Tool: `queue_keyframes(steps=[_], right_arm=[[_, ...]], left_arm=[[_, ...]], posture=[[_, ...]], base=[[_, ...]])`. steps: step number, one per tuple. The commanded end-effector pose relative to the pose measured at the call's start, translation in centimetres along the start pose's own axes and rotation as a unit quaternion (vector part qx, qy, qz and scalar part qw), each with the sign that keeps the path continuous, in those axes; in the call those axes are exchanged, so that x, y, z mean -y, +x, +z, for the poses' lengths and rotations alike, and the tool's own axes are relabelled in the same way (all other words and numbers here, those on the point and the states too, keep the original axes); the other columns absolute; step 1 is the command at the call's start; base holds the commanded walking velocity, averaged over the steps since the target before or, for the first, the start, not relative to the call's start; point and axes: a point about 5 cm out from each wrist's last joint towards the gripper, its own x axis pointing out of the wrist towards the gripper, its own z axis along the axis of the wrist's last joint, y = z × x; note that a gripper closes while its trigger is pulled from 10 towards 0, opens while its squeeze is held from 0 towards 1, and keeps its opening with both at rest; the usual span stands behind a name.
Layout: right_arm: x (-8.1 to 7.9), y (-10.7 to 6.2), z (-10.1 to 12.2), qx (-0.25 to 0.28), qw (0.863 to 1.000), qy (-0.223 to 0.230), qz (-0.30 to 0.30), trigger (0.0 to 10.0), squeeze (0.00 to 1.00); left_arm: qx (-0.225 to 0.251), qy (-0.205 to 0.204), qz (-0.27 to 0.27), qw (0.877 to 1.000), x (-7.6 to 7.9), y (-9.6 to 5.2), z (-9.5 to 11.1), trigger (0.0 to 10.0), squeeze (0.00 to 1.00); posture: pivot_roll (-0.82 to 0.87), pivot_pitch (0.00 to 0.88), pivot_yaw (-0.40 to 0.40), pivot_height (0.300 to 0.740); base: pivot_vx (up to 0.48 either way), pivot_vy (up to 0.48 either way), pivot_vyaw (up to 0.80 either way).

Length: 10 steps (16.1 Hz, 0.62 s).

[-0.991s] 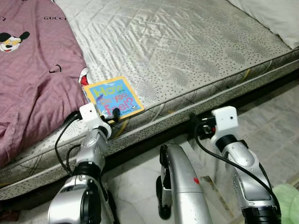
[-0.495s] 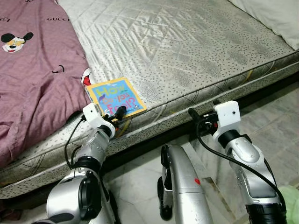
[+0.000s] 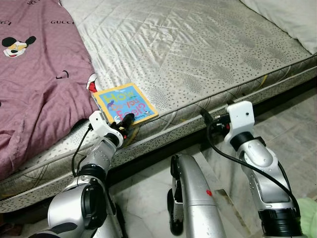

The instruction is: Clean up the room

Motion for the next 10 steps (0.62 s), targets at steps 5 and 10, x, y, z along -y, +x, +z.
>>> queue_keyframes(steps=[5, 10], right_arm=[[0.00, 0.40, -0.27, 0.001, 1.000, -0.007, -0.002, 10.0, 0.00], [-0.50, 0.66, -0.32, 0.007, 1.000, -0.004, 0.003, 10.0, 0.00]], left_arm=[[0.010, -0.034, -0.014, 0.999, 0.21, 0.06, -0.20, 0.0, 0.00], [0.028, -0.062, -0.047, 0.997, 0.64, 0.13, 0.36, 0.0, 0.00]], posture=[[-0.24, 0.095, -0.034, 0.492], [-0.24, 0.090, -0.035, 0.492]], base=[[0.000, 0.000, 0.00], [0.000, 0.000, 0.00]])
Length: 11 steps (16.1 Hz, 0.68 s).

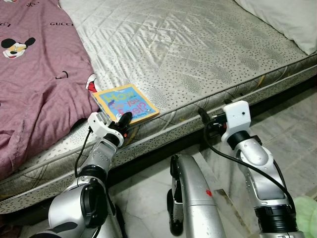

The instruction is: Clean up the room

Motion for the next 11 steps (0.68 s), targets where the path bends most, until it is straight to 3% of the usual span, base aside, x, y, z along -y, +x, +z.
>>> queue_keyframes(steps=[1, 8, 9, 10, 11], right_arm=[[0.0, 0.2, 0.0, 0.001, 1.000, 0.000, -0.002, 10.0, 0.00], [-0.8, 0.4, -0.6, -0.001, 0.999, 0.046, -0.010, 10.0, 0.00], [-1.0, 0.5, -0.6, 0.001, 0.999, 0.048, -0.009, 10.0, 0.46], [-1.2, 0.6, -0.6, 0.004, 0.998, 0.055, -0.008, 10.0, 1.00], [-1.2, 0.6, -0.6, 0.006, 0.998, 0.059, -0.007, 10.0, 1.00]], left_arm=[[0.006, -0.004, -0.010, 1.000, 0.5, 0.3, 0.4, 0.0, 0.00], [0.030, 0.046, 0.004, 0.998, 0.2, 0.1, 1.3, 0.0, 0.00], [0.029, 0.047, 0.004, 0.998, 0.1, 0.0, 1.4, 0.0, 0.00], [0.030, 0.052, 0.008, 0.998, -0.1, -0.1, 1.6, 0.0, 0.00], [0.032, 0.055, 0.011, 0.998, -0.2, -0.1, 1.8, 0.0, 0.00]], posture=[[-0.23, 0.084, -0.037, 0.492], [-0.20, 0.070, -0.015, 0.492], [-0.20, 0.068, -0.011, 0.492], [-0.19, 0.063, -0.005, 0.492], [-0.19, 0.062, -0.004, 0.492]], base=[[0.000, 0.000, 0.00], [0.000, 0.000, 0.00], [0.000, 0.000, 0.00], [0.000, 0.000, 0.00], [0.000, 0.000, 0.00]])
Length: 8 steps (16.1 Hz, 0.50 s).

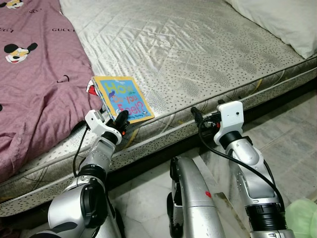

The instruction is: Clean up the room

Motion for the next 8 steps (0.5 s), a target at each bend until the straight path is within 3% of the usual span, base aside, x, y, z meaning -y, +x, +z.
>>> queue_keyframes(steps=[1, 5, 6, 7, 8], right_arm=[[0.2, 0.0, -0.2, -0.002, 1.000, 0.003, -0.008, 10.0, 1.00], [0.7, 0.6, -0.5, -0.003, 0.999, 0.013, -0.032, 10.0, 1.00], [0.6, 0.8, -0.5, -0.002, 0.999, 0.027, -0.036, 10.0, 0.47], [0.4, 1.3, -0.6, 0.001, 0.998, 0.050, -0.041, 0.0, 0.00], [0.2, 1.6, -0.6, 0.003, 0.997, 0.061, -0.040, 0.0, 0.00]], left_arm=[[0.015, 0.024, 0.008, 1.000, -0.4, -0.1, 1.1, 0.0, 0.00], [0.049, 0.091, 0.020, 0.994, -0.1, 0.0, 2.9, 0.0, 0.00], [0.067, 0.131, 0.020, 0.989, 0.3, -0.1, 3.6, 0.0, 0.00], [0.090, 0.170, 0.012, 0.981, 0.9, -0.4, 4.2, 0.0, 0.00], [0.099, 0.181, 0.006, 0.978, 1.2, -0.7, 4.3, 0.0, 0.00]], posture=[[-0.19, 0.059, -0.001, 0.492], [-0.16, 0.029, 0.011, 0.492], [-0.14, 0.016, 0.012, 0.492], [-0.11, 0.000, 0.016, 0.492], [-0.11, 0.000, 0.016, 0.492]], base=[[0.000, 0.000, 0.00], [0.000, 0.000, 0.00], [0.000, 0.000, 0.00], [0.000, 0.000, 0.00], [0.000, 0.000, 0.00]])
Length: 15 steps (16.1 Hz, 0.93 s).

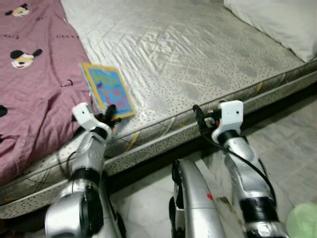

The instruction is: Clean up the room

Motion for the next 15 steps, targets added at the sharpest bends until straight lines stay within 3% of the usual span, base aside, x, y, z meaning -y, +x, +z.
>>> queue_keyframes(steps=[1, 3, 4, 5, 8, 12, 15], right_arm=[[-0.3, 0.5, 0.0, 0.006, 1.000, 0.014, -0.004, 0.0, 0.00], [-1.4, 1.3, -0.1, 0.012, 1.000, 0.024, 0.003, 0.0, 0.00], [-1.8, 1.4, -0.3, 0.010, 0.999, 0.034, 0.006, 8.9, 0.00], [-2.2, 1.5, -0.5, 0.009, 0.999, 0.041, 0.007, 10.0, 0.00], [-2.8, 2.1, 0.2, 0.032, 0.997, 0.074, 0.021, 10.0, 0.00], [-3.5, 2.1, 0.3, 0.039, 0.996, 0.080, 0.021, 10.0, 0.00], [-3.4, 1.8, -0.1, 0.039, 0.996, 0.085, 0.010, 10.0, 0.00]], left_arm=[[0.031, 0.030, -0.012, 0.999, 0.7, -0.1, 1.4, 0.0, 0.00], [0.052, 0.051, -0.017, 0.997, 1.4, -1.8, 1.8, 0.0, 0.00], [0.060, 0.067, -0.014, 0.996, 1.6, -2.8, 1.8, 0.0, 0.00], [0.065, 0.078, -0.007, 0.995, 1.7, -3.8, 1.8, 0.0, 0.00], [0.062, 0.087, 0.004, 0.994, 2.2, -5.4, 1.4, 0.0, 0.00], [0.035, 0.094, 0.007, 0.995, 2.7, -6.7, 0.9, 0.0, 0.00], [0.027, 0.077, 0.015, 0.997, 2.8, -6.5, 1.1, 0.0, 0.00]], posture=[[-0.08, 0.000, 0.020, 0.492], [-0.04, 0.000, 0.023, 0.492], [-0.03, 0.000, 0.024, 0.492], [-0.02, 0.000, 0.023, 0.492], [0.00, 0.000, 0.020, 0.492], [-0.01, 0.000, 0.029, 0.537], [-0.02, 0.000, 0.035, 0.572]], base=[[0.000, 0.000, 0.00], [0.000, 0.000, 0.00], [0.000, 0.000, 0.00], [0.000, 0.000, 0.00], [0.000, 0.000, 0.00], [0.000, 0.000, 0.00], [0.000, 0.000, 0.00]])
